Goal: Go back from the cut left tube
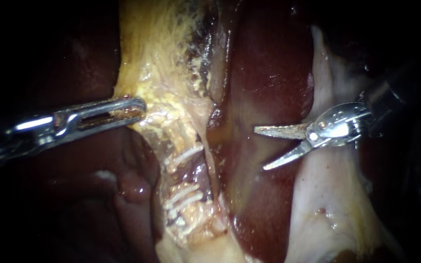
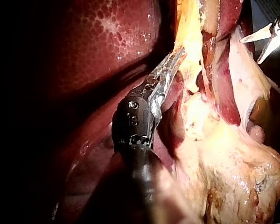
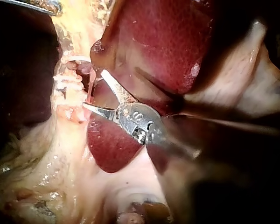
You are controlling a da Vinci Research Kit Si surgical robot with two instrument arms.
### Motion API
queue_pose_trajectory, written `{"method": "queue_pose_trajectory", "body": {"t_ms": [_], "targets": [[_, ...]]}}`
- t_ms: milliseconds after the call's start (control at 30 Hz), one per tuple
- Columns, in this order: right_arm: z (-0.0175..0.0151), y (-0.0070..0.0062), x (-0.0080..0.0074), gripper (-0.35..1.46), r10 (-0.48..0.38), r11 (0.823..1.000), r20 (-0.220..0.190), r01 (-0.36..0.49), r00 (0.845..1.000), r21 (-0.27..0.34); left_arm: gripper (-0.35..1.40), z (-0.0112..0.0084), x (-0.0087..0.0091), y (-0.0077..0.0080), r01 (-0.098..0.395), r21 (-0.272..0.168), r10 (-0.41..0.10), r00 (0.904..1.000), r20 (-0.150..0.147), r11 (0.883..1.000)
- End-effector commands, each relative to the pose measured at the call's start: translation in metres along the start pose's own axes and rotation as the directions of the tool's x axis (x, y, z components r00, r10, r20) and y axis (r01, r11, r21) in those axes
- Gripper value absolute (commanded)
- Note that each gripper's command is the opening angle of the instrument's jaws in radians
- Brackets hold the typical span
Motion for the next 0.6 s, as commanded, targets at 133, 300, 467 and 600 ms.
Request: {"method": "queue_pose_trajectory", "body": {"t_ms": [133,300,467,600], "targets": [[0.0002,-0.0001,0.0000,1.41,-0.004,1.000,-0.001,0.004,1.000,0.001,-0.35,0.0018,0.0003,0.0000,-0.002,0.000,0.002,0.9999,-0.016,1.000],[0.0004,-0.0001,0.0002,1.43,-0.009,1.000,-0.003,0.009,1.000,-0.001,-0.35,0.0029,0.0001,-0.0001,-0.001,0.001,0.001,0.9998,-0.020,1.000],[0.0004,-0.0002,0.0003,1.43,-0.008,1.000,-0.009,0.008,1.000,-0.003,-0.35,0.0031,0.0000,-0.0002,-0.001,0.004,0.001,0.9998,-0.021,1.000],[0.0005,-0.0002,0.0005,1.43,-0.008,1.000,-0.011,0.008,1.000,0.002,-0.35,0.0030,0.0001,-0.0002,-0.001,0.004,0.002,0.9998,-0.021,1.000]]}}
